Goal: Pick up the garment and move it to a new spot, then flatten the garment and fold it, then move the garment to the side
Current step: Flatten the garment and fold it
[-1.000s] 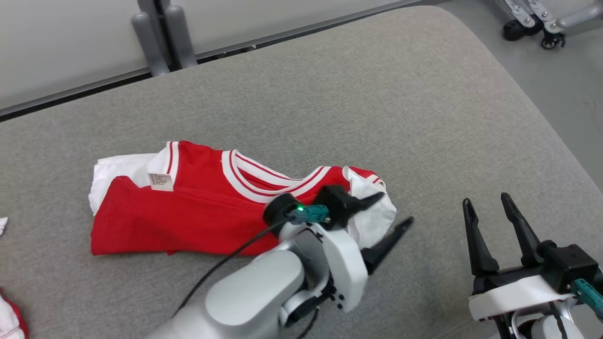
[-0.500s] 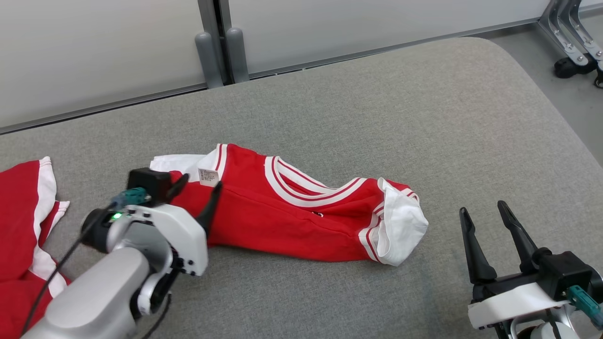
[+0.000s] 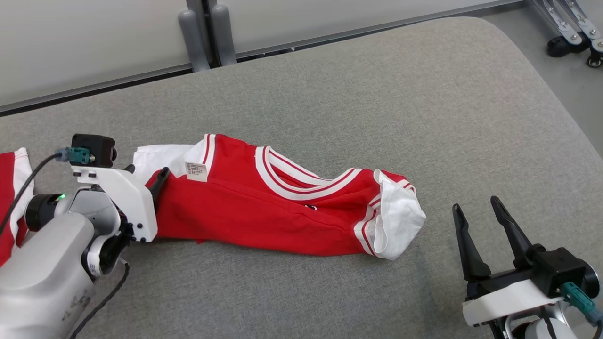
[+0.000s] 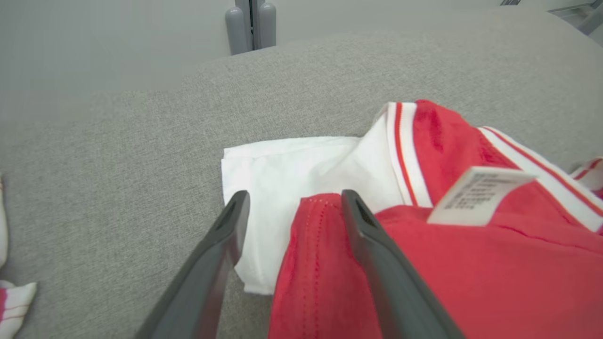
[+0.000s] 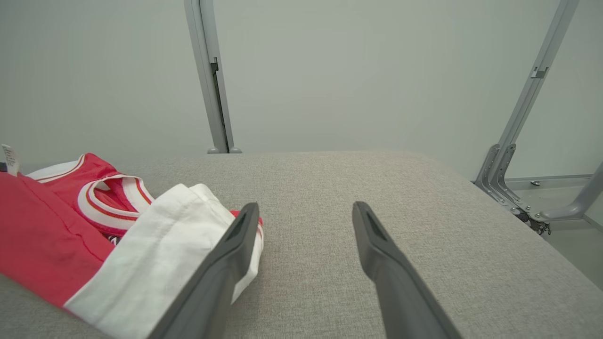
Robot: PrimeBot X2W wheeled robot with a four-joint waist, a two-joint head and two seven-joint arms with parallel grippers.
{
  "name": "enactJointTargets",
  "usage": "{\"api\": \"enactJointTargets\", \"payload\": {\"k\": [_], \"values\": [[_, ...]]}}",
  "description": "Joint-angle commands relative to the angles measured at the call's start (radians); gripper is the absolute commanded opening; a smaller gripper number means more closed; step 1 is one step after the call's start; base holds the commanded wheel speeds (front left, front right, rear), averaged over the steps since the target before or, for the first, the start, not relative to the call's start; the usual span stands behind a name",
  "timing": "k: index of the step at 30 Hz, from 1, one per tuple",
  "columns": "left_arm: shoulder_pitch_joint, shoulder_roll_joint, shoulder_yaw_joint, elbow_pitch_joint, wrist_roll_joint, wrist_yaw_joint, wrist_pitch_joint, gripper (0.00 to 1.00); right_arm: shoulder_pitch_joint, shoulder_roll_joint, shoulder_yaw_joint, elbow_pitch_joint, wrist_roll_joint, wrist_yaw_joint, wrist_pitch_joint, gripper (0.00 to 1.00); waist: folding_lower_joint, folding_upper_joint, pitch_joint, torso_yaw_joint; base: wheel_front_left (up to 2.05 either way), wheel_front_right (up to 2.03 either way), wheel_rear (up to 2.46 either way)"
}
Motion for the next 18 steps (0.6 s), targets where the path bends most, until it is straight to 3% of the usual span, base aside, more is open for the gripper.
{"api": "enactJointTargets", "payload": {"k": [1,5,6,8,18], "values": [[-0.018,0.002,0.001,0.016,-0.016,-0.016,0.017,1.00,-0.011,-0.005,0.001,0.000,0.000,0.000,-0.005,1.00,0.0000,0.0000,0.006,-0.005,0.00,0.00,0.00],[-0.049,-0.001,-0.019,0.066,-0.034,-0.071,0.097,1.00,-0.010,-0.005,0.010,-0.001,0.004,0.000,-0.005,1.00,0.0000,0.0000,0.015,-0.014,0.00,0.00,0.00],[-0.055,-0.001,-0.025,0.075,-0.036,-0.084,0.112,0.89,-0.010,-0.005,0.010,0.000,0.004,0.000,-0.005,1.00,0.0000,0.0000,0.016,-0.016,0.00,0.00,0.00],[-0.061,-0.011,-0.029,0.077,-0.052,-0.114,0.133,0.00,-0.006,-0.005,0.002,0.001,0.007,0.000,-0.005,1.00,0.0000,0.0000,0.017,-0.015,0.00,0.00,0.00],[-0.041,-0.034,-0.043,0.030,-0.051,-0.148,0.113,0.00,-0.004,-0.005,-0.015,0.011,-0.002,0.000,-0.005,1.00,0.0000,0.0000,-0.001,0.030,0.00,0.00,0.00]]}}
